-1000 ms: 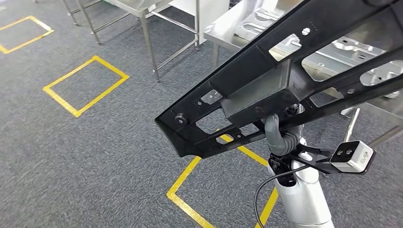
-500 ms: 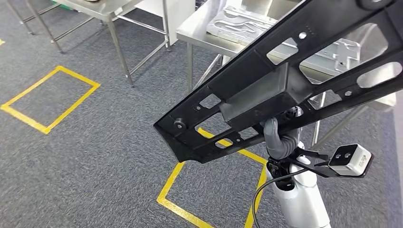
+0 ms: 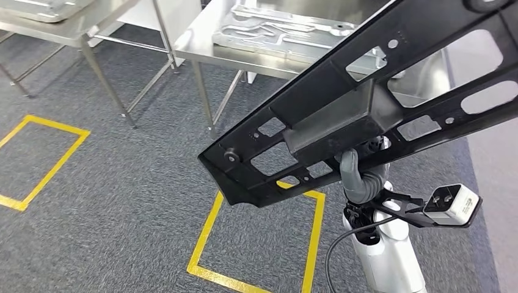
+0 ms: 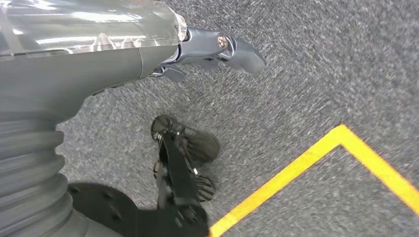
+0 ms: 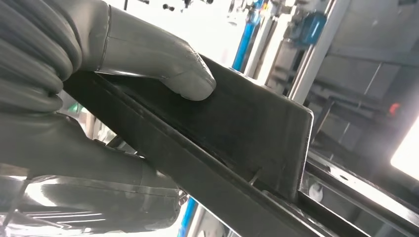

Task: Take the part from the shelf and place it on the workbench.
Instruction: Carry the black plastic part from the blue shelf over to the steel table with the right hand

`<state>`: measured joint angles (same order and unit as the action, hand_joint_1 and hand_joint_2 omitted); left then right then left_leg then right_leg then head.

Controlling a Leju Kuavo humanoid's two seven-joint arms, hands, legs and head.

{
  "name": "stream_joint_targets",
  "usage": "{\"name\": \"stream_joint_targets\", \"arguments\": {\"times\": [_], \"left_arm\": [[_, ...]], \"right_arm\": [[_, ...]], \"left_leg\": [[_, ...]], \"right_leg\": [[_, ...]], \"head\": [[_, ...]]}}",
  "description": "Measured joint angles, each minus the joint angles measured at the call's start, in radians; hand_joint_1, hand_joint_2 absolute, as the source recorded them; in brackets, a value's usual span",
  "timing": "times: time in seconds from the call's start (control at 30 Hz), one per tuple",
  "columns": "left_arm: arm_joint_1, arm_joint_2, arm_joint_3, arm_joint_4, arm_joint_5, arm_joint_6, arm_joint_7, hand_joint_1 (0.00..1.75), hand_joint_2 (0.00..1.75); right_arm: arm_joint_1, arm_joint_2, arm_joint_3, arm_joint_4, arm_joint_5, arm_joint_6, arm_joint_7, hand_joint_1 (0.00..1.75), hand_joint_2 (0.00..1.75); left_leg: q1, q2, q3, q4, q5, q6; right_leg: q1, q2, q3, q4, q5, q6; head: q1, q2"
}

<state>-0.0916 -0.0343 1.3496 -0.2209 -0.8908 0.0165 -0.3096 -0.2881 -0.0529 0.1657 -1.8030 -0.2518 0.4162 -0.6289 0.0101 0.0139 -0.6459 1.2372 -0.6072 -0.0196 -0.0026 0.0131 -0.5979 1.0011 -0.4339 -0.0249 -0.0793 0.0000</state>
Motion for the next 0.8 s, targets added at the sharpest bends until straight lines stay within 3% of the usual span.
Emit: {"name": "stream_joint_targets", "arguments": {"times": [0.03,0.07,0.13,0.2,0.27,0.33,0.4,0.47,0.53,0.57,0.6,0.7,0.73,0.8], "left_arm": [[0.002,0.0,0.0,0.0,0.001,-0.001,0.002,0.0,1.75],[0.004,0.0,0.0,0.0,0.001,-0.002,0.003,0.0,1.75],[0.004,0.001,0.0,0.0,0.002,-0.007,0.003,0.0,1.75],[0.003,0.003,0.001,0.0,0.003,-0.011,0.003,0.0,1.75],[0.002,0.004,0.001,0.0,0.003,-0.013,0.003,0.0,1.75],[0.0,0.004,0.001,0.0,0.003,-0.014,0.003,0.0,1.75],[-0.003,0.004,0.001,0.0,0.003,-0.016,0.002,0.0,1.75],[-0.001,0.004,0.001,0.0,0.003,-0.02,0.001,0.0,1.75],[0.001,0.005,0.001,0.0,0.003,-0.026,0.0,0.0,1.75],[0.001,0.005,0.001,0.0,0.003,-0.031,0.0,0.0,1.75],[0.001,0.005,0.001,0.0,0.002,-0.036,0.0,0.0,1.75],[-0.003,0.005,0.001,0.0,0.001,-0.05,0.002,0.0,1.75],[-0.005,0.005,0.001,0.0,0.001,-0.053,0.003,0.0,1.75],[-0.006,0.006,0.001,0.0,0.002,-0.058,0.003,0.0,1.75]], "right_arm": [[0.002,0.0,0.0,0.0,0.0,0.0,0.0,1.75,1.75],[0.005,0.0,0.0,0.0,0.0,0.0,0.0,1.75,1.75],[0.008,0.0,0.0,0.0,0.0,0.0,-0.001,1.75,1.75],[0.009,0.0,0.0,0.0,0.0,0.0,-0.003,1.75,1.75],[0.011,0.0,0.0,0.0,0.0,0.0,-0.004,1.75,1.75],[0.014,0.0,0.0,0.0,0.0,0.0,-0.004,1.75,1.75],[0.014,0.0,-0.001,-0.001,0.0,0.0,-0.005,1.75,1.75],[0.014,0.0,-0.001,-0.002,0.0,-0.001,-0.007,1.75,1.75],[0.017,0.0,-0.001,-0.001,0.001,-0.002,-0.011,1.75,1.75],[0.019,0.0,-0.001,-0.001,0.004,-0.004,-0.012,1.75,1.75],[0.02,-0.001,-0.002,-0.001,0.011,-0.007,-0.014,1.75,1.75],[0.019,-0.003,-0.003,-0.001,0.035,-0.021,-0.018,1.75,1.75],[0.019,-0.003,-0.003,-0.001,0.04,-0.023,-0.021,1.75,1.75],[0.02,-0.003,-0.004,-0.001,0.048,-0.024,-0.029,1.75,1.75]], "left_leg": [[0.0,-0.003,-0.024,0.042,-0.007,-0.002],[0.001,-0.005,-0.033,0.049,0.005,-0.003],[0.004,-0.018,0.002,-0.046,0.078,-0.002],[0.008,-0.061,0.053,-0.166,0.129,0.003],[0.007,-0.083,0.071,-0.207,0.132,0.011],[0.007,-0.063,0.076,-0.215,0.136,0.024],[0.011,-0.039,0.082,-0.226,0.142,0.038],[0.011,-0.014,0.086,-0.232,0.142,0.046],[0.01,0.011,0.086,-0.232,0.14,0.047],[0.009,0.02,0.087,-0.231,0.138,0.046],[0.01,0.028,0.089,-0.231,0.136,0.043],[0.008,0.041,0.097,-0.229,0.127,0.031],[0.006,0.044,0.099,-0.228,0.124,0.025],[0.004,0.049,0.101,-0.23,0.121,0.012]], "right_leg": [[0.0,0.015,0.0,0.001,0.0,0.0],[0.0,0.031,0.001,0.003,-0.001,0.0],[-0.001,0.061,0.002,0.009,-0.004,0.004],[-0.001,0.087,-0.001,0.018,-0.009,0.012],[-0.004,0.109,-0.008,0.022,-0.009,0.024],[-0.006,0.119,-0.012,0.021,-0.006,0.037],[-0.002,0.072,-0.028,0.053,-0.027,0.046],[-0.003,0.011,-0.082,0.163,-0.085,0.053],[-0.01,-0.004,-0.145,0.281,-0.127,0.06],[-0.014,-0.006,-0.155,0.298,-0.122,0.063],[-0.017,-0.009,-0.143,0.273,-0.099,0.065],[-0.018,-0.03,-0.038,0.075,-0.015,0.061],[-0.015,-0.035,-0.016,0.034,-0.006,0.056],[-0.008,-0.035,-0.008,0.015,-0.01,0.045]], "head": [[0.0,0.0],[0.0,0.0],[0.0,0.0],[0.0,0.0],[0.0,0.0],[0.0,0.0],[0.0,0.0],[0.0,0.0],[0.0,0.0],[0.0,0.0],[0.0,0.0],[0.0,0.0],[0.0,0.0],[0.0,0.0]]}}
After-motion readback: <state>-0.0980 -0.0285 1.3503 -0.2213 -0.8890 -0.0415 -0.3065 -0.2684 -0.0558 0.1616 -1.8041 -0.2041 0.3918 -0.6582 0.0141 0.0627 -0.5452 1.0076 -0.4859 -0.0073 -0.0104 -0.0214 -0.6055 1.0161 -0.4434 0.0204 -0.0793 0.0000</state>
